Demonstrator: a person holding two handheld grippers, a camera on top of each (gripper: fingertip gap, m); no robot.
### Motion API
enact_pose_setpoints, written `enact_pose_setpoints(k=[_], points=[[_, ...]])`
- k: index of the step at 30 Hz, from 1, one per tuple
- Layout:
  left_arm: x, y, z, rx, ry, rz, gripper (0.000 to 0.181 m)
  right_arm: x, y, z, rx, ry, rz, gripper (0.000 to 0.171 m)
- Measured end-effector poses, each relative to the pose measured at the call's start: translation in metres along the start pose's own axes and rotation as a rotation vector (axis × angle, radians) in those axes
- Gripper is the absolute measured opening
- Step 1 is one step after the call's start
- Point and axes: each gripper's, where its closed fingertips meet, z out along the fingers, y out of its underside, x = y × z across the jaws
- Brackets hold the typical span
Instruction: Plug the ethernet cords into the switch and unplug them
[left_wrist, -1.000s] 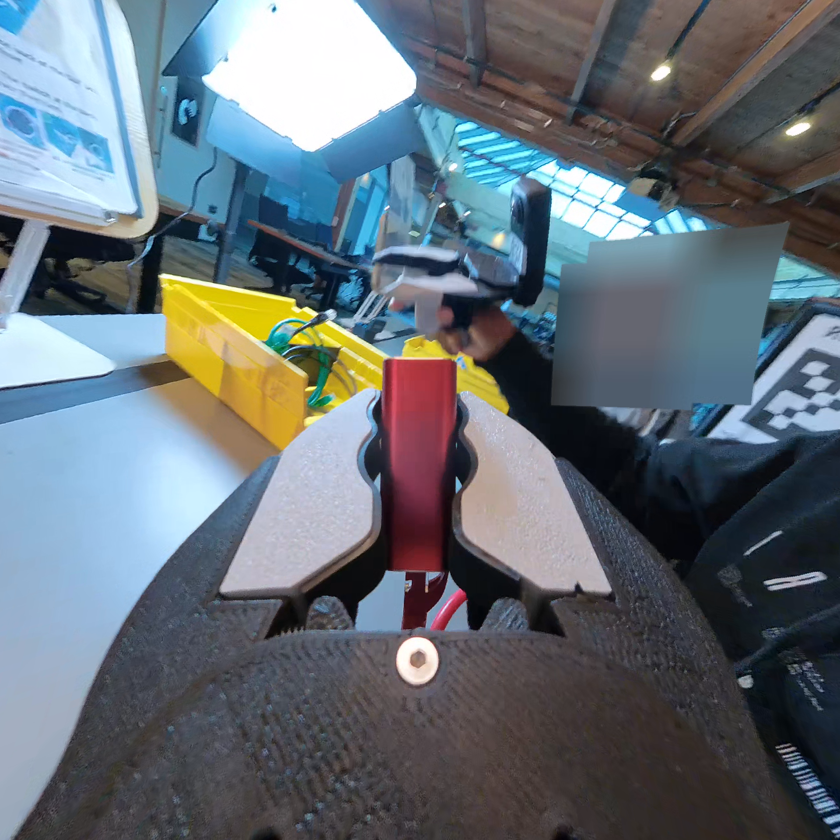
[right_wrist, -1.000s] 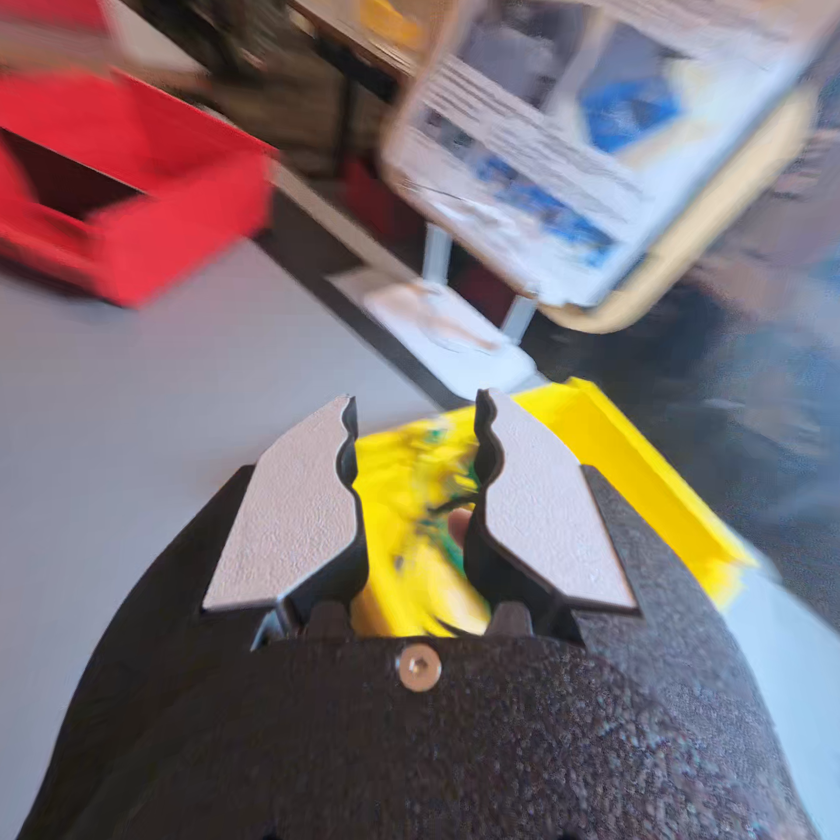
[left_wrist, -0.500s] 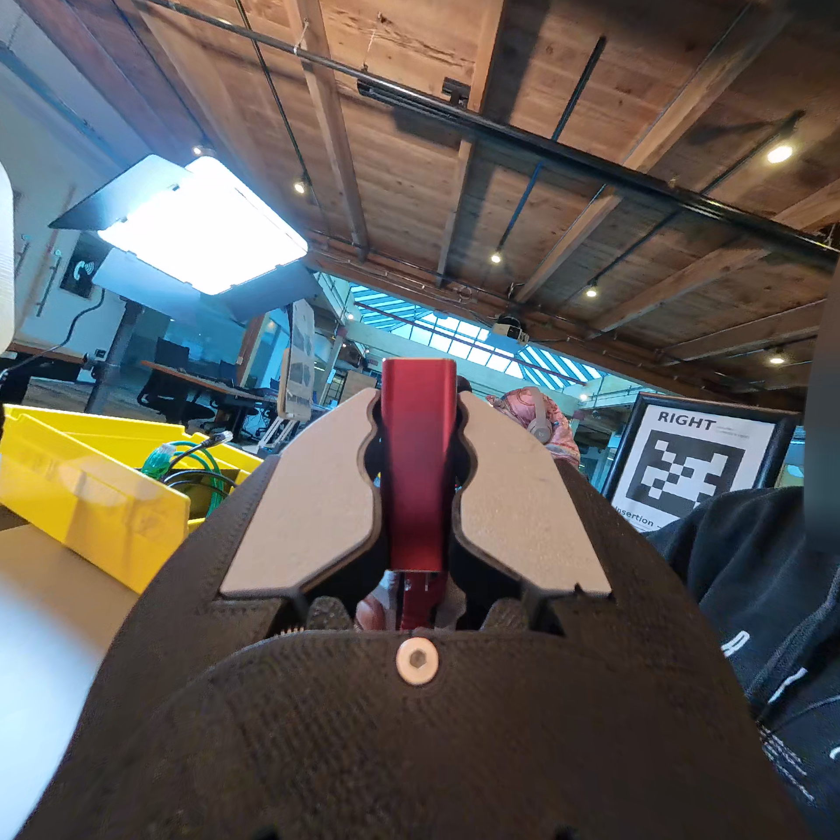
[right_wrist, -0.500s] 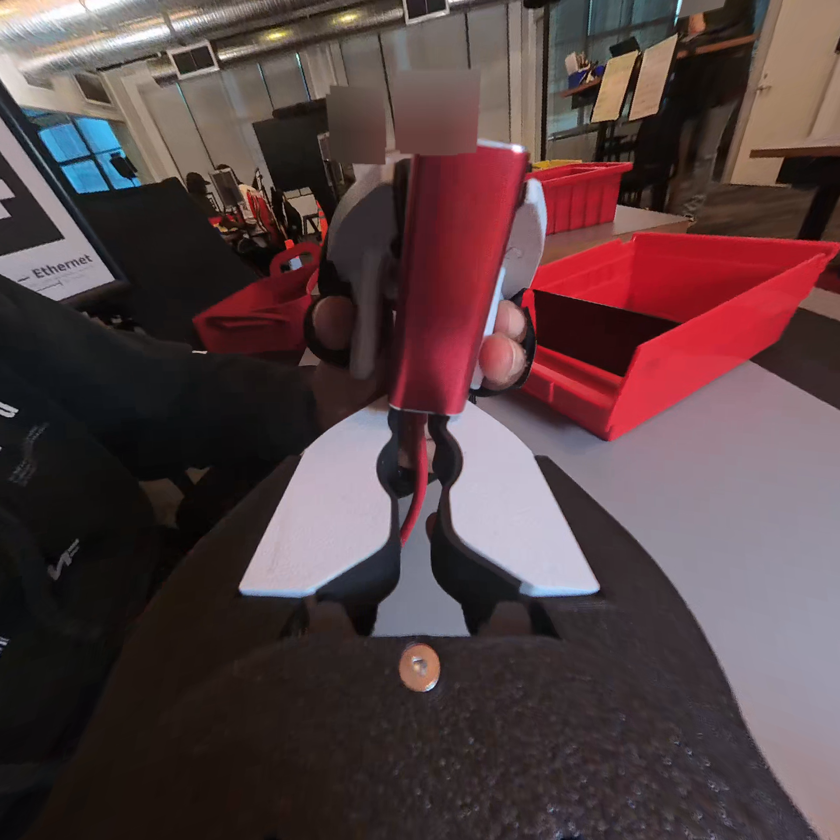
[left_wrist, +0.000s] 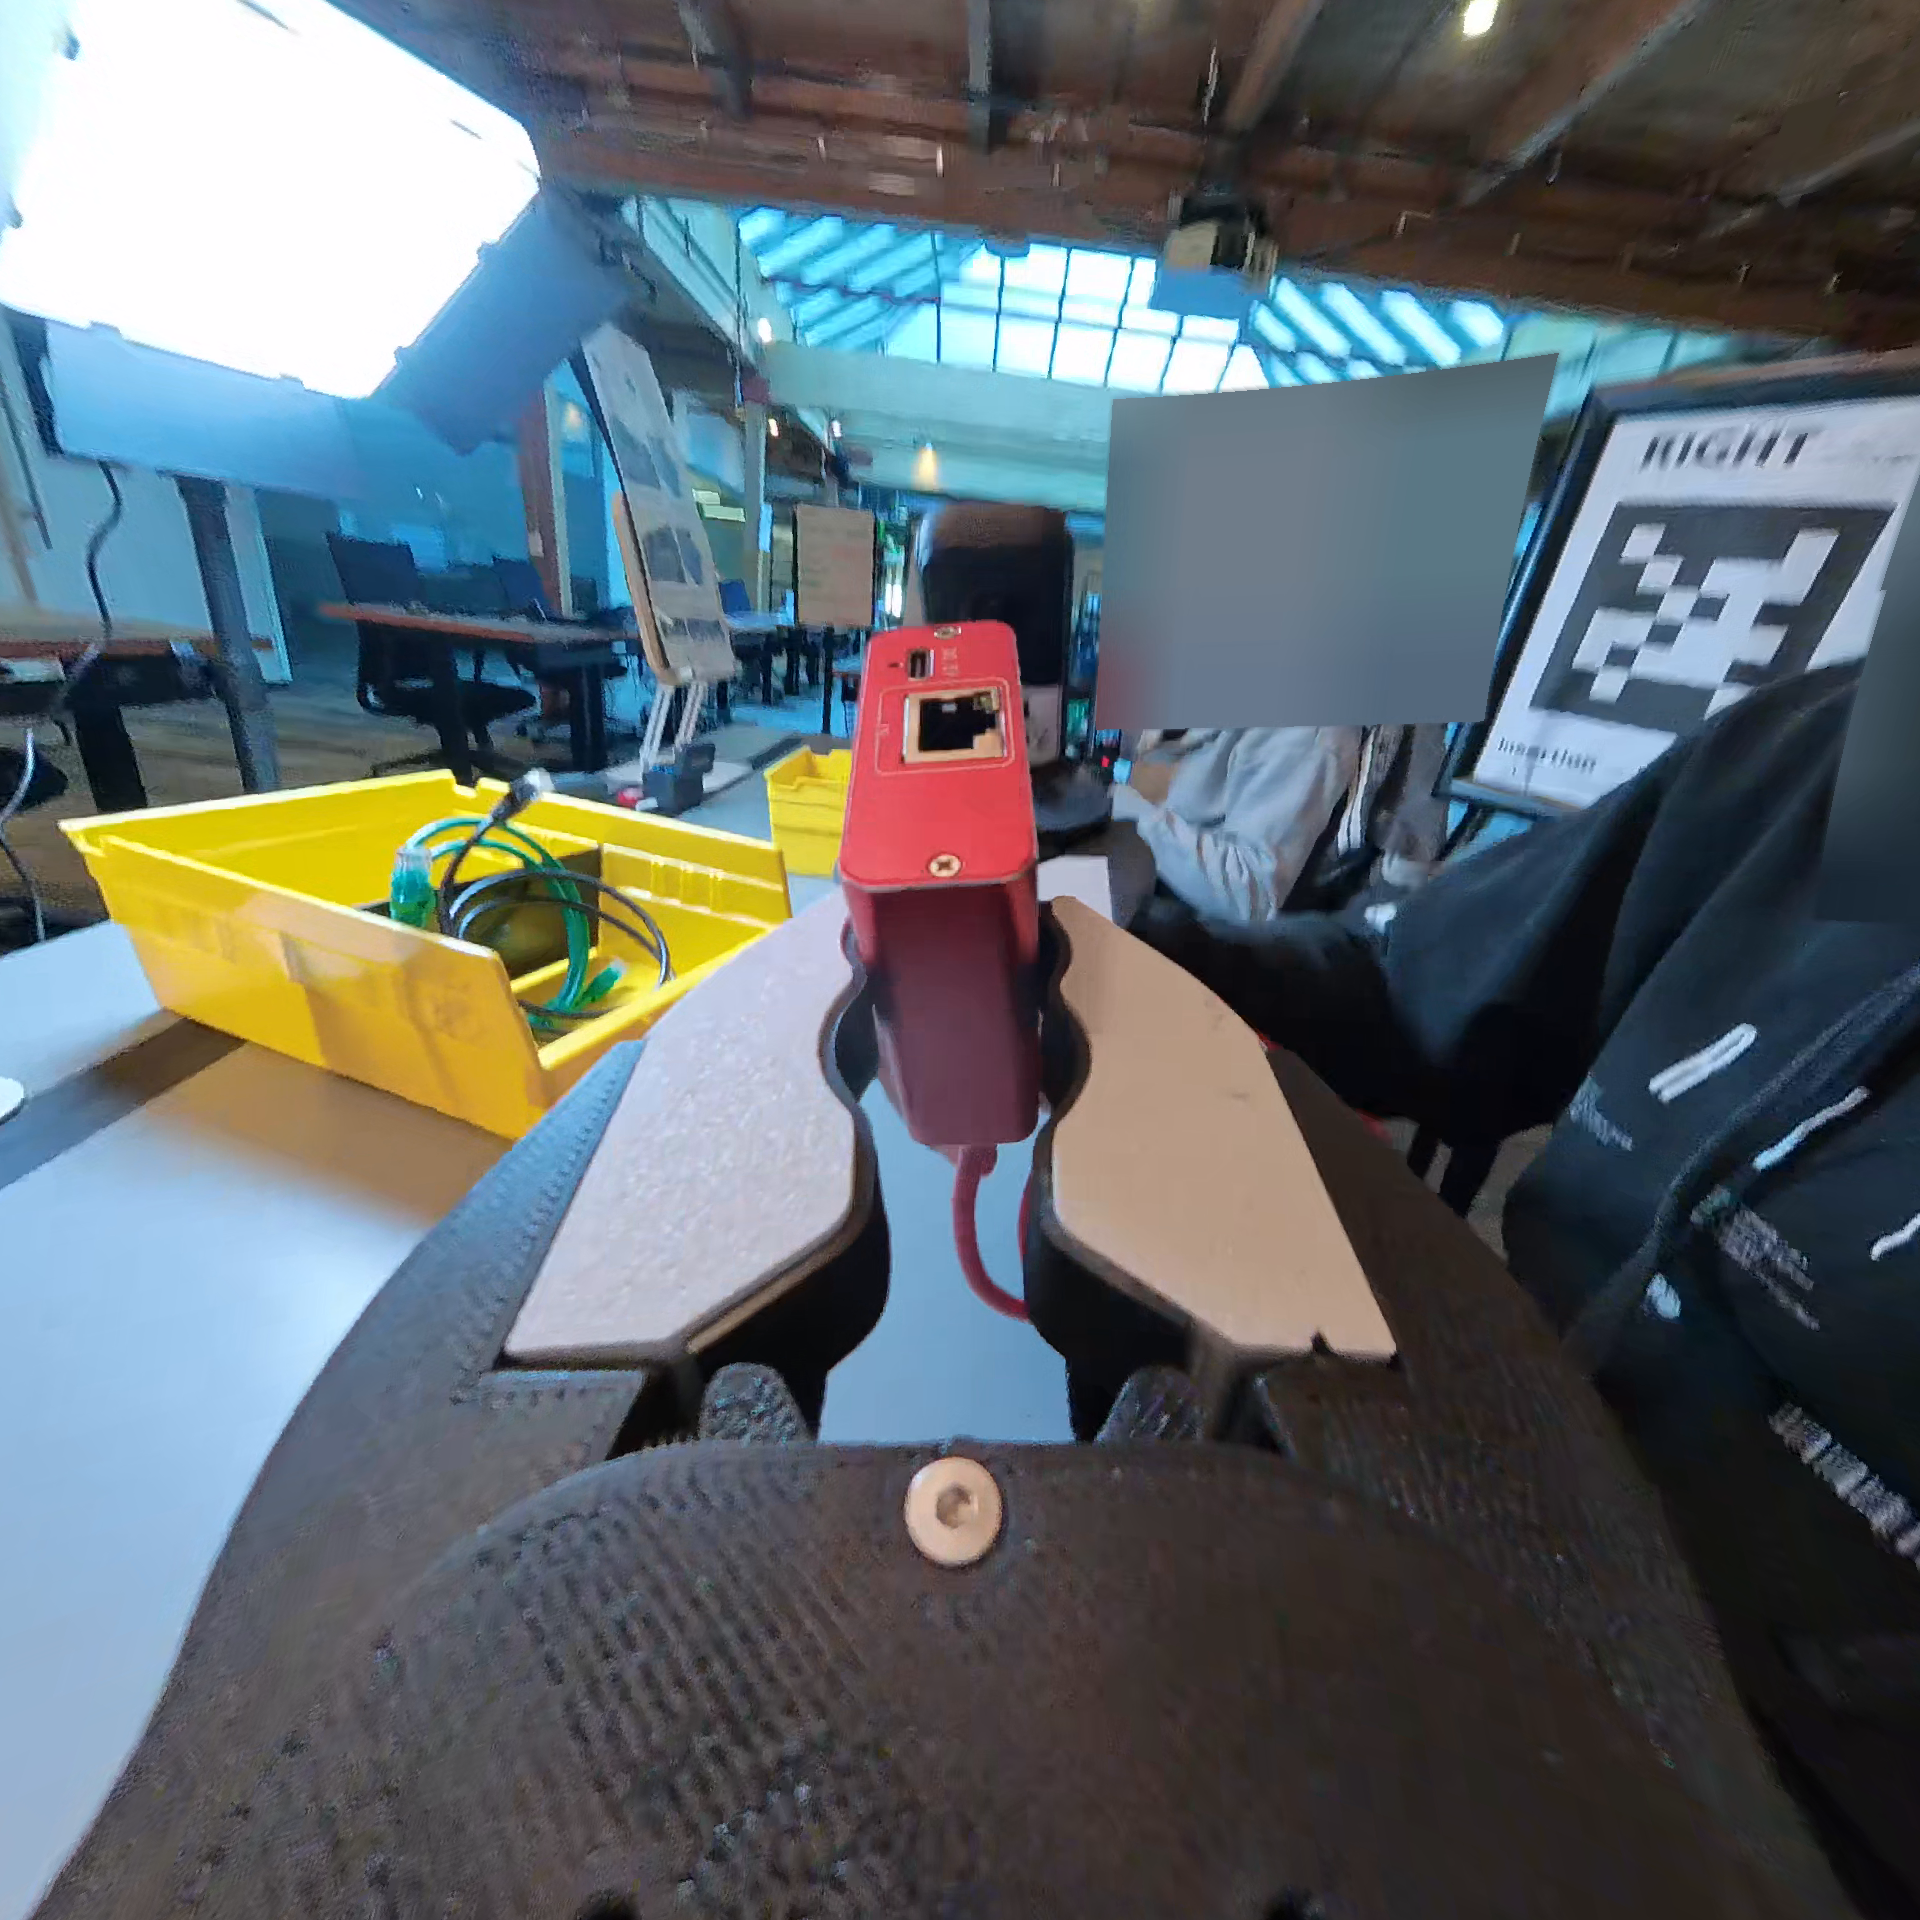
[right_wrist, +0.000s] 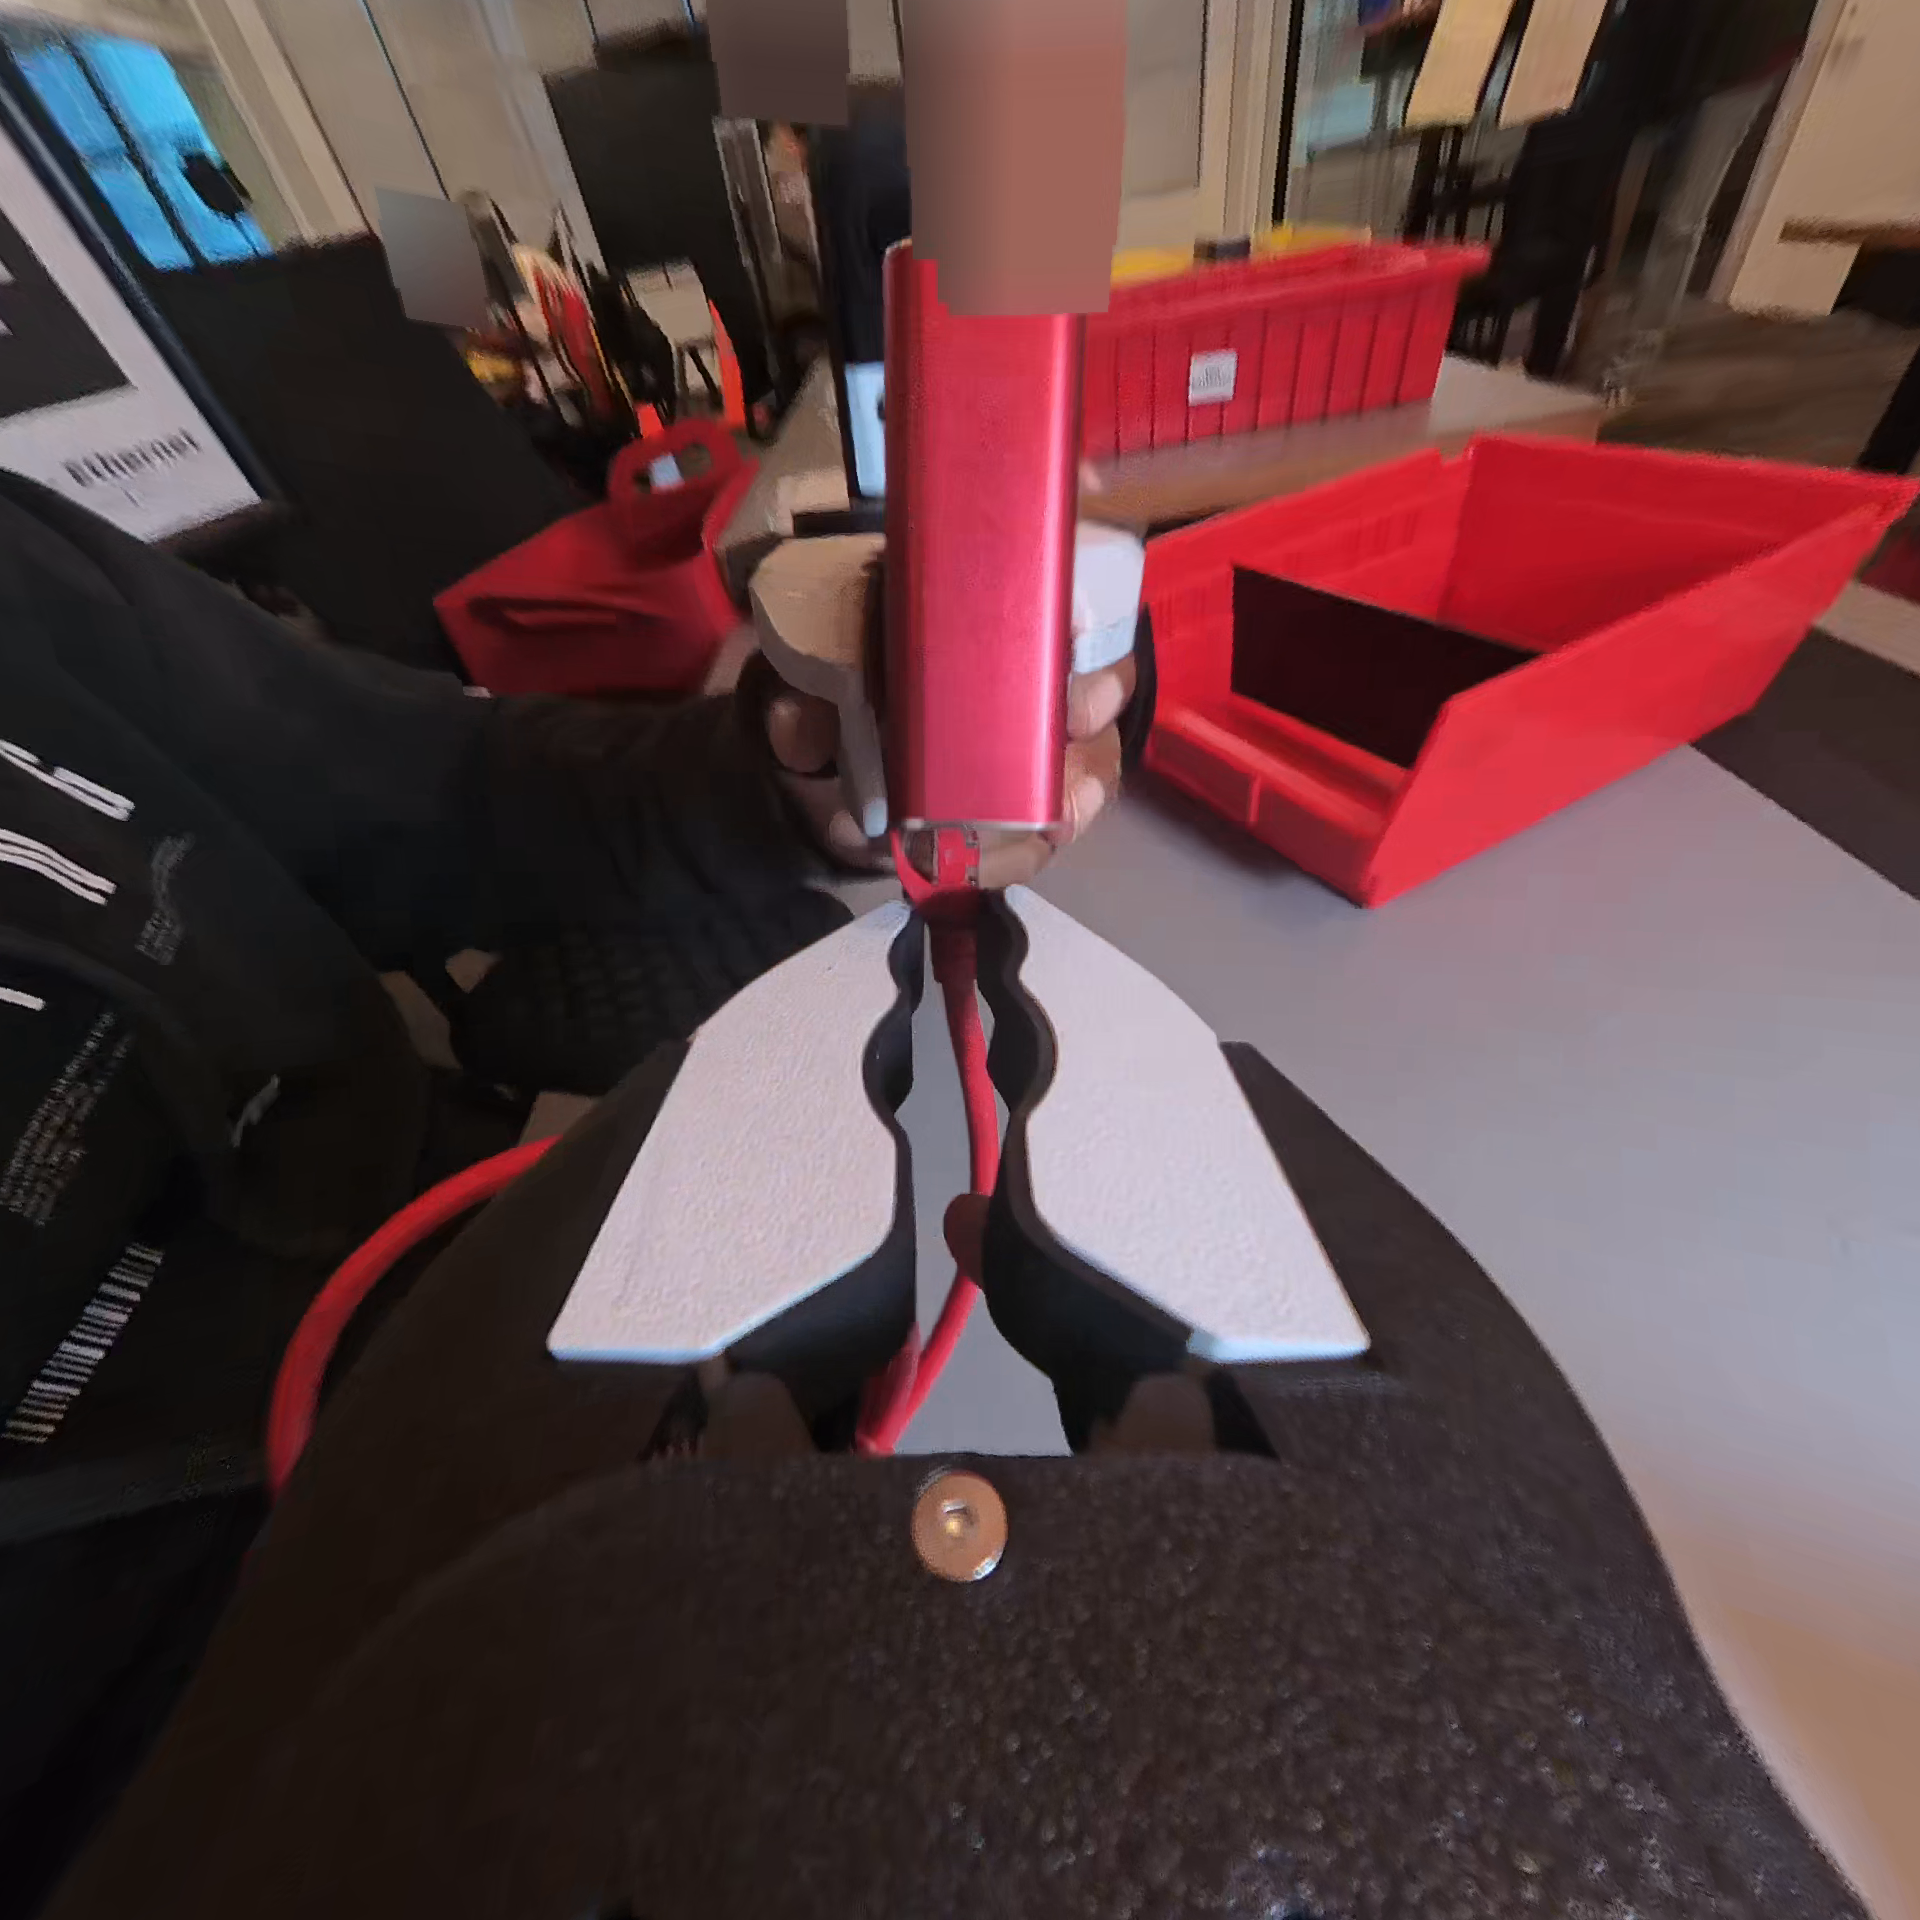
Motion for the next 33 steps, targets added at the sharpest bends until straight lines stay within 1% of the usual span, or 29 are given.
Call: enact_pose_setpoints(k=[2, 3, 5, 7, 11, 12, 15, 20, 22, 24, 27, 28, 30, 33], points=[[0.002, -0.007, 0.0, 0.086, 0.007, -0.049, 0.027, -0.003, -0.007, -0.001, 0.082, -0.034, 0.012, 0.01], [0.0, -0.009, -0.001, 0.113, 0.002, -0.069, 0.027, -0.004, -0.007, 0.0, 0.102, -0.04, 0.01, 0.014], [-0.004, -0.01, -0.002, 0.15, -0.005, -0.098, 0.028, -0.004, -0.007, 0.005, 0.14, -0.03, 0.001, 0.022], [-0.008, -0.01, -0.005, 0.182, 0.0, -0.144, 0.028, -0.003, -0.007, 0.008, 0.169, -0.008, -0.005, 0.024], [-0.009, -0.01, -0.005, 0.224, -0.003, -0.176, 0.027, 0.007, -0.014, 0.01, 0.22, 0.061, 0.014, 0.024], [-0.009, -0.011, -0.004, 0.233, 0.0, -0.179, 0.027, 0.008, -0.013, 0.011, 0.213, 0.062, 0.007, 0.024], [-0.01, -0.012, -0.005, 0.245, -0.008, -0.173, 0.027, 0.004, -0.015, 0.012, 0.236, 0.04, 0.023, 0.015], [-0.01, -0.013, -0.008, 0.264, -0.022, -0.153, 0.027, 0.004, -0.016, 0.014, 0.24, 0.054, 0.07, 0.014], [-0.01, -0.011, -0.009, 0.223, -0.021, -0.134, 0.027, 0.004, -0.015, 0.015, 0.209, 0.063, 0.079, 0.014], [-0.011, -0.006, -0.01, 0.144, -0.029, -0.092, 0.027, 0.006, -0.011, 0.014, 0.159, 0.085, 0.076, 0.014], [-0.013, 0.002, -0.009, 0.05, -0.05, -0.066, 0.04, 0.01, -0.004, 0.014, 0.093, 0.129, 0.054, 0.013], [-0.014, 0.003, -0.008, 0.035, -0.065, -0.052, 0.04, 0.01, -0.001, 0.015, 0.075, 0.129, 0.055, 0.013], [-0.014, 0.006, -0.006, 0.018, -0.084, -0.007, 0.032, 0.01, 0.002, 0.016, 0.05, 0.132, 0.055, 0.013], [-0.011, 0.009, -0.005, -0.007, -0.062, 0.0, 0.03, 0.011, 0.005, 0.015, 0.042, 0.133, 0.053, 0.013]])
